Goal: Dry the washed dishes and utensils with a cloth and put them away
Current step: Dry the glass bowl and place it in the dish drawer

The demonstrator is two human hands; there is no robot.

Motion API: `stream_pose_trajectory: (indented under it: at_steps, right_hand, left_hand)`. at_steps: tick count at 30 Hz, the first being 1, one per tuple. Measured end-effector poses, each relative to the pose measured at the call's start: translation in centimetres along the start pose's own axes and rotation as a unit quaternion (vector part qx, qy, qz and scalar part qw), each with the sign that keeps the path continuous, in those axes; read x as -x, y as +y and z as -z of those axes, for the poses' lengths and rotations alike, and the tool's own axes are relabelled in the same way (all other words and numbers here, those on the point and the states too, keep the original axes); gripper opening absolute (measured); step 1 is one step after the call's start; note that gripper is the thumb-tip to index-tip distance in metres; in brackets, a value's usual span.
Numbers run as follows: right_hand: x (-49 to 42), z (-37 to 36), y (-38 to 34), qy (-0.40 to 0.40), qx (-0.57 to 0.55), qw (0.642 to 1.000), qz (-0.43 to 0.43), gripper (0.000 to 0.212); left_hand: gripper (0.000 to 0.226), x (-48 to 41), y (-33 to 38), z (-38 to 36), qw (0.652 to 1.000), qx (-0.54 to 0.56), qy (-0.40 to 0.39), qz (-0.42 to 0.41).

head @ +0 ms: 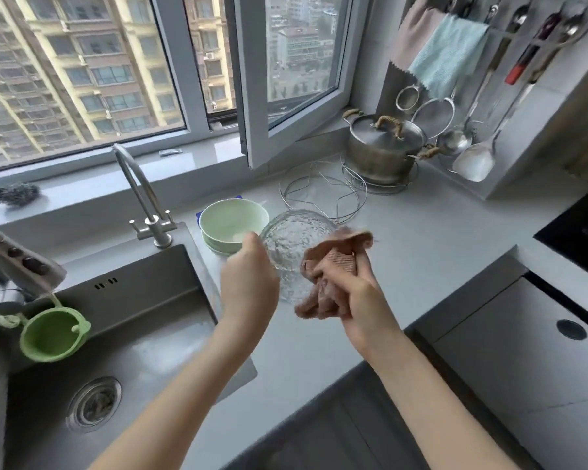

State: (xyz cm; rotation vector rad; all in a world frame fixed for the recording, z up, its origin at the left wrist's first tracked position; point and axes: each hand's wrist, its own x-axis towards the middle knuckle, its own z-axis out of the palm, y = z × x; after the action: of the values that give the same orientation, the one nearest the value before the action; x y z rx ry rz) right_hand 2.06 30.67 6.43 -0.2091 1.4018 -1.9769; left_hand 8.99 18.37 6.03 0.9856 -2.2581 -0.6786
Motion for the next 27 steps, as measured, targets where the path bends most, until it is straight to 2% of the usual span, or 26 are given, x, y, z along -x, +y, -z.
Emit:
stream_pose_trajectory:
  at_steps: [1,3,6,8,11,12,13,16,18,20,21,23,25,27]
  right_hand:
    - [0.2,0.7,0.6,0.061,0.102,0.992,0.043,0.04]
    - [0.3,2.8,1.5,0.181,0.24,0.947,0.115,0.054]
    - [1.7,7.4,1.1,0.307,0.354,0.864,0.184,0.047]
    - [3.5,11.4,-0.3,0.316,0.431,0.818,0.21,0.041]
    - [7.4,17.4,-3.5,0.295,0.58,0.691,0.313,0.044]
    - [9.1,19.6,-4.5,0.304,0.588,0.663,0.349,0.042]
    - [11.3,21.5,-5.8,0.327,0.569,0.655,0.375,0.037]
    - [19.4,28.2,-9.0,0.444,0.438,0.692,0.363,0.025]
    - [25.3,33.2,-10.4,0.469,0.441,0.729,0.232,0.025]
    - [30.8,37.5,-10.4,0.439,0.446,0.779,0.049,0.031]
    - [33.1,39.5,-9.9,0.409,0.428,0.805,-0.004,0.036]
    - [37.3,42.6,-8.6,0.35,0.363,0.862,-0.048,0.053]
    - [40.6,44.5,-7.8,0.3,0.274,0.912,-0.058,0.08]
    - [43.0,46.1,-7.5,0.304,0.205,0.929,-0.052,0.089]
  left_hand:
    - [0.014,0.9,1.3,-0.5,1.0,-0.001,-0.016,-0.011]
    - [0.016,2.9,4.0,-1.5,0.998,-0.009,-0.05,-0.025]
    - [0.021,6.4,7.7,-3.5,0.993,-0.037,-0.106,-0.036]
    - [0.021,8.7,10.2,-4.7,0.987,-0.057,-0.144,-0.047]
    - [0.019,12.3,14.9,-6.4,0.967,-0.079,-0.231,-0.073]
    - [0.017,13.6,16.5,-7.2,0.961,-0.066,-0.26,-0.072]
    - [0.016,14.8,18.0,-8.0,0.954,-0.047,-0.289,-0.068]
    - [0.018,19.0,22.0,-11.0,0.926,0.035,-0.376,-0.015]
    - [0.011,22.1,24.3,-12.9,0.901,0.106,-0.421,0.026]
    - [0.011,25.6,27.0,-14.7,0.875,0.156,-0.456,0.048]
    - [0.014,27.4,28.4,-15.5,0.861,0.171,-0.476,0.046]
    - [0.019,31.3,31.5,-17.3,0.832,0.191,-0.521,0.023]
    - [0.023,35.2,34.6,-18.8,0.808,0.191,-0.557,-0.022]
    - [0.024,38.9,37.5,-20.1,0.787,0.176,-0.588,-0.065]
